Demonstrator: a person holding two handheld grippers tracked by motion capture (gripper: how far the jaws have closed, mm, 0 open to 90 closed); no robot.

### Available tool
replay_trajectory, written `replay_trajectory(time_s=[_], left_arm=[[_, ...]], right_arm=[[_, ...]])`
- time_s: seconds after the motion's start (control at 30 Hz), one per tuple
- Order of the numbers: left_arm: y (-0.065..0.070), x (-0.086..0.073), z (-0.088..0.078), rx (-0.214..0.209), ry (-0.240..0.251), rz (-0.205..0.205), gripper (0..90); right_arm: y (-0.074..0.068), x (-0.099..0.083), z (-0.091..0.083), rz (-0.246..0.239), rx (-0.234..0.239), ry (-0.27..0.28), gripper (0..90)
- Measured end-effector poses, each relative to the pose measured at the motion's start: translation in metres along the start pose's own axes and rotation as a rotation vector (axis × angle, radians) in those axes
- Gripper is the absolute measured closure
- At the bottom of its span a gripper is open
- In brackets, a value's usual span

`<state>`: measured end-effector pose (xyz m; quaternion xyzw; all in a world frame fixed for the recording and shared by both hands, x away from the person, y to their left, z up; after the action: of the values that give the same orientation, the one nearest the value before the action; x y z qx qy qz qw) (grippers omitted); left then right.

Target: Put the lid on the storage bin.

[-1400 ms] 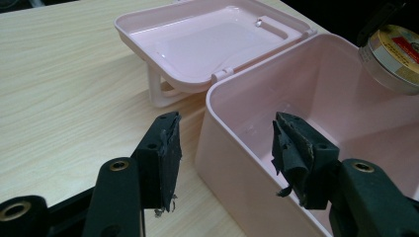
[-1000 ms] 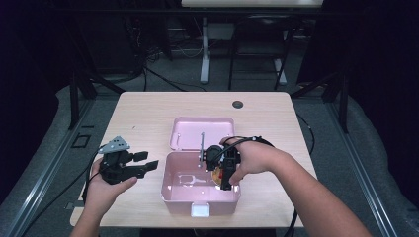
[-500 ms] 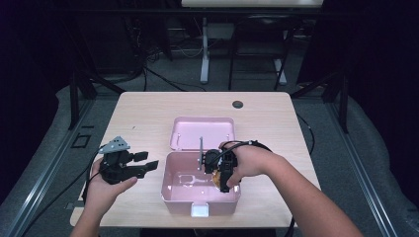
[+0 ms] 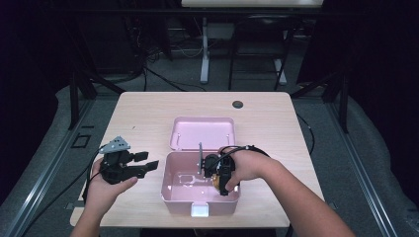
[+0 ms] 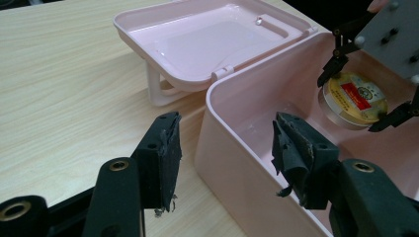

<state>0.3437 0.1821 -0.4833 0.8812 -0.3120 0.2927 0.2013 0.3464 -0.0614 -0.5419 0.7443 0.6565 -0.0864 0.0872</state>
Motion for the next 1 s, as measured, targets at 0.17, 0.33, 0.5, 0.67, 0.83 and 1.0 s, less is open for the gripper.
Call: replay_trajectory(time_s=[0.17, 0.33, 0.5, 0.67, 0.83, 1.0], left_arm=[[0.000, 0.000, 0.000, -0.001, -0.002, 0.000, 44.3], [-0.001, 0.000, 0.000, -0.002, -0.003, 0.003, 44.3], [0.000, 0.000, 0.001, 0.000, -0.001, 0.001, 44.4], [-0.001, -0.001, 0.002, 0.004, -0.005, 0.001, 44.4], [-0.001, -0.001, 0.003, -0.002, -0.004, 0.000, 44.4], [0.000, -0.001, 0.004, -0.004, -0.012, 0.004, 44.3]], right_arm=[[0.000, 0.002, 0.005, -0.010, -0.011, -0.019, 19.7], [0.001, 0.005, 0.007, -0.012, -0.020, -0.022, 19.7], [0.000, 0.007, 0.011, -0.008, -0.011, -0.017, 19.7], [0.000, 0.007, 0.016, -0.007, -0.014, -0.027, 19.7], [0.001, 0.007, 0.019, -0.003, -0.013, -0.021, 19.7], [0.001, 0.008, 0.019, -0.001, -0.016, -0.019, 19.7]])
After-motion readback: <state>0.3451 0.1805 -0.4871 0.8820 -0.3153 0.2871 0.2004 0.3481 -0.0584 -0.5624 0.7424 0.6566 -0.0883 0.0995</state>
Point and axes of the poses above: each handheld gripper's, and its own axes: z roughly forward along the jaws, x roughly out of its top, y roughly to its right, the point moved 7 cm from there along z, roughly forward along the jaws, and after that the axes turned 14 degrees about -y, right-handed, at the moved point
